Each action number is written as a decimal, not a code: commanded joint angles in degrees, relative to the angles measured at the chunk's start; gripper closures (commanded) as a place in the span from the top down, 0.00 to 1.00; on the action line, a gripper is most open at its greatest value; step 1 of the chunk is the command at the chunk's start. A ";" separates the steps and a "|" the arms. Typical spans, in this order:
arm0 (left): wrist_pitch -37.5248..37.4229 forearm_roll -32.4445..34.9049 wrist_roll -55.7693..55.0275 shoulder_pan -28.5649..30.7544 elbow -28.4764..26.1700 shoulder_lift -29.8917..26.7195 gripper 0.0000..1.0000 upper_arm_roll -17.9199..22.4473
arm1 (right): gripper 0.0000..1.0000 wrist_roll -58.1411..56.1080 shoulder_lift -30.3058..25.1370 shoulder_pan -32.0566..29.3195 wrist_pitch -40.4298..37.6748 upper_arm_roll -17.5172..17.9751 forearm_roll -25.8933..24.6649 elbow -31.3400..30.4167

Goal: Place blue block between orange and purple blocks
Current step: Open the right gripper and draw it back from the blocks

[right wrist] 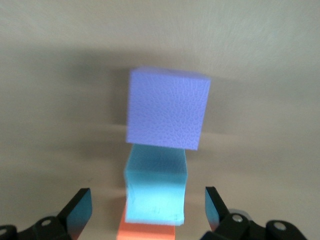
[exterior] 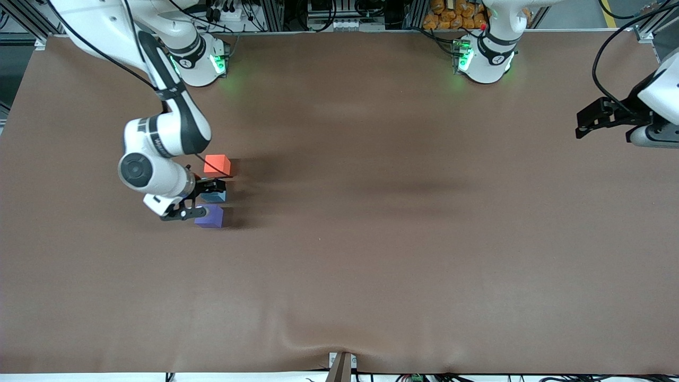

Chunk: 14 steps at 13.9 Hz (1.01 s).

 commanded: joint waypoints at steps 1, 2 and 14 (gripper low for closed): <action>-0.99 -0.51 -0.53 0.09 0.28 -0.39 1.00 -1.76 | 1.00 -0.78 0.62 -1.78 -10.48 0.85 0.21 13.26; -0.99 -0.51 -0.44 0.26 0.28 -0.39 1.00 -1.76 | 1.00 -0.95 0.62 -2.48 -10.58 1.29 0.56 15.72; -0.91 -0.68 -0.44 0.53 0.46 -0.74 1.00 -1.15 | 1.00 -1.04 -1.66 -9.95 -30.86 6.65 -0.14 39.89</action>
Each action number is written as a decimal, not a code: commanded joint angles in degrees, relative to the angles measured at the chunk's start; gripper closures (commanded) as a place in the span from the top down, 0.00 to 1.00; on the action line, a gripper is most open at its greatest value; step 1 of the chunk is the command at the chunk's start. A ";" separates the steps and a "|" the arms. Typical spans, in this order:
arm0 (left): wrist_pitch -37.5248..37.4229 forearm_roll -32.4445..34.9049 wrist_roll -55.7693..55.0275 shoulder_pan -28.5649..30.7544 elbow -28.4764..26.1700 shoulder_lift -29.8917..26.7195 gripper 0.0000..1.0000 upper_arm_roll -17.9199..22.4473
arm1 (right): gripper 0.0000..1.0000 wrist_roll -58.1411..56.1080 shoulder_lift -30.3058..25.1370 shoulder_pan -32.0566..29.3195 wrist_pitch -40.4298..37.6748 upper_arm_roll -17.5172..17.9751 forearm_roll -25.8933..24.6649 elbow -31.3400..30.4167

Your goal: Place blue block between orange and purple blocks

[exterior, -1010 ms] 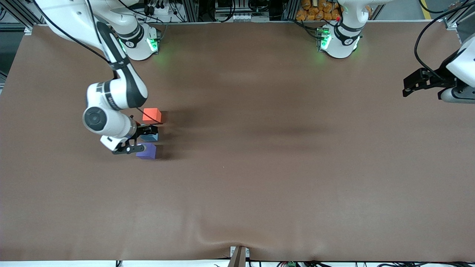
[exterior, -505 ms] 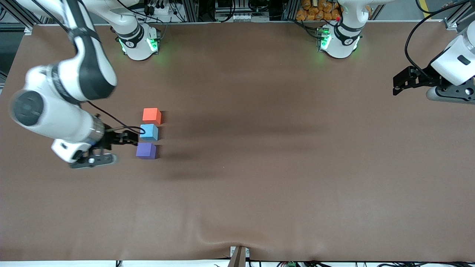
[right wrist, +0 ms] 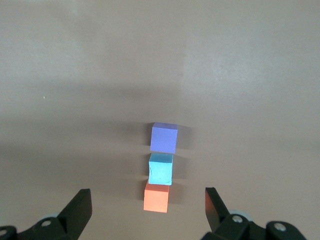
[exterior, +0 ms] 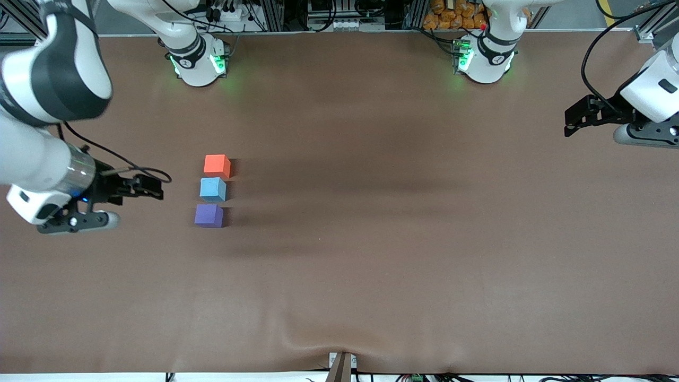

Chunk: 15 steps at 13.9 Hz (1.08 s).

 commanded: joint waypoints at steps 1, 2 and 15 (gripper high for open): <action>-0.67 -0.68 -0.33 0.39 0.52 -0.78 1.00 -0.01 | 1.00 -0.24 -0.31 -1.45 -6.57 0.88 -0.75 5.70; -0.76 -0.59 -0.33 0.39 0.52 -0.87 1.00 0.08 | 1.00 -0.15 -0.31 -1.89 -9.13 0.10 -0.76 8.24; -3.65 -0.68 -0.07 0.03 1.31 -2.71 1.00 0.87 | 1.00 12.16 -19.74 -2.42 -13.72 -6.15 -0.49 -5.79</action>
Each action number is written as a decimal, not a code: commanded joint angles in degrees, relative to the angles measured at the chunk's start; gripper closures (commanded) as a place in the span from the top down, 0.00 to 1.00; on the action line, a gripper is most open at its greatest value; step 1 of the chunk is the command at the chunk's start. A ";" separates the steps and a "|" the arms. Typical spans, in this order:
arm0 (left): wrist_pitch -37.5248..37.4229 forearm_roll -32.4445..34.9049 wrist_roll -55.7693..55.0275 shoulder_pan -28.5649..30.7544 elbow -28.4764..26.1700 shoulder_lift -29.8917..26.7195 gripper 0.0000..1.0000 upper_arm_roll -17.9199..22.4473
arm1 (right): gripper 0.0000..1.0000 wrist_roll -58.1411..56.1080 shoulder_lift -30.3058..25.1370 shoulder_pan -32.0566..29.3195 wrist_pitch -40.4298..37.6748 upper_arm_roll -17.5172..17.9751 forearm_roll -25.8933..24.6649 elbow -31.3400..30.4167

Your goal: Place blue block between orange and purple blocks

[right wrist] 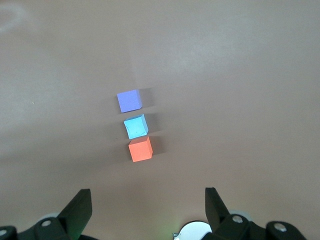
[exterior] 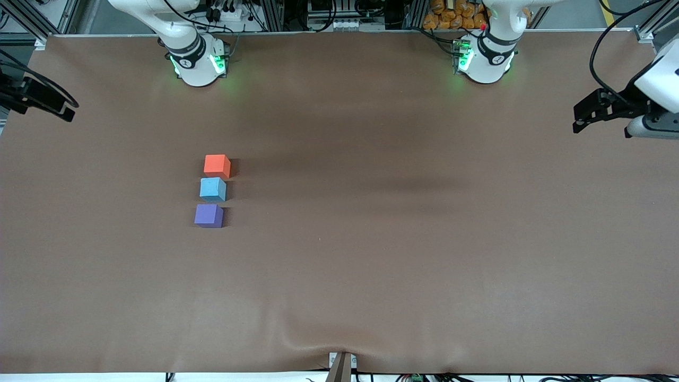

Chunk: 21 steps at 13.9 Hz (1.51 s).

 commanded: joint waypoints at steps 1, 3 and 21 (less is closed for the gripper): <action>-2.14 -0.68 -0.07 -0.08 0.02 -1.45 1.00 0.14 | 1.00 1.72 -3.31 0.08 1.33 0.12 -0.25 -4.98; -2.23 -0.68 -0.07 -0.08 0.02 -1.54 1.00 0.22 | 1.00 1.90 -7.61 0.51 5.70 0.47 -0.25 -11.12; -2.32 -0.59 0.37 -5.00 -0.16 -1.36 1.00 7.08 | 1.00 0.67 -5.78 0.78 5.55 0.38 -1.74 -8.77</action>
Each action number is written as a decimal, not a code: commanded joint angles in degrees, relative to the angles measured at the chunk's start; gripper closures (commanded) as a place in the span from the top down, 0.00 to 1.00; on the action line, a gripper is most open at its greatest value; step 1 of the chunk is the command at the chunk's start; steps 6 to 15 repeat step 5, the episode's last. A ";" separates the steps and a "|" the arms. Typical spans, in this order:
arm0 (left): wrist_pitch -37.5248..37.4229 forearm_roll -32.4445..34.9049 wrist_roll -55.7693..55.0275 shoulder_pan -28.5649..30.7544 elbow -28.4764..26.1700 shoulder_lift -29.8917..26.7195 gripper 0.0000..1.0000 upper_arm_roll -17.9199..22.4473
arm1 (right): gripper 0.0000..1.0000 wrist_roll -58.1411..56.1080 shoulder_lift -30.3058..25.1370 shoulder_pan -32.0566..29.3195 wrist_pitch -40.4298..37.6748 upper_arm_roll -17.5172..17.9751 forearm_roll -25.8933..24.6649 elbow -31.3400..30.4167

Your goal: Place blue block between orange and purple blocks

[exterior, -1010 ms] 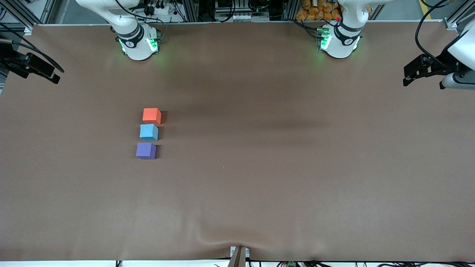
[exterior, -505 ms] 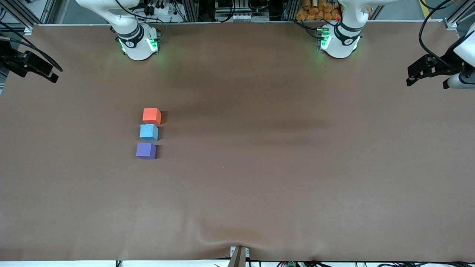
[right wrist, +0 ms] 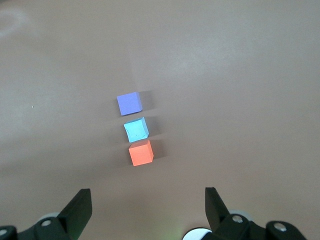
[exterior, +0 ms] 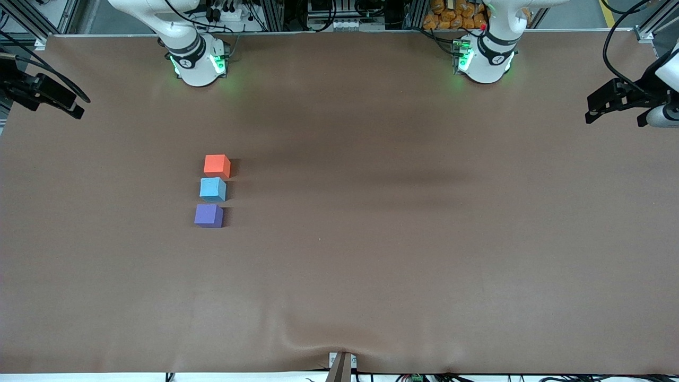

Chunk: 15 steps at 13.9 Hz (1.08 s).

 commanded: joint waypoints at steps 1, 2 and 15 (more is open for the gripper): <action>-0.66 -0.59 0.16 -0.19 -0.06 -0.48 1.00 0.33 | 1.00 -1.68 -0.57 0.52 0.02 0.13 -1.44 -0.61; -0.66 -0.51 -0.01 -0.28 -0.06 -0.48 1.00 0.07 | 1.00 -5.36 -0.57 0.35 -0.51 0.13 -1.44 -0.69; -0.66 -0.68 -0.28 -0.28 -0.15 -0.74 1.00 -0.20 | 1.00 -11.54 -0.57 0.00 -1.21 -0.14 -1.44 -0.78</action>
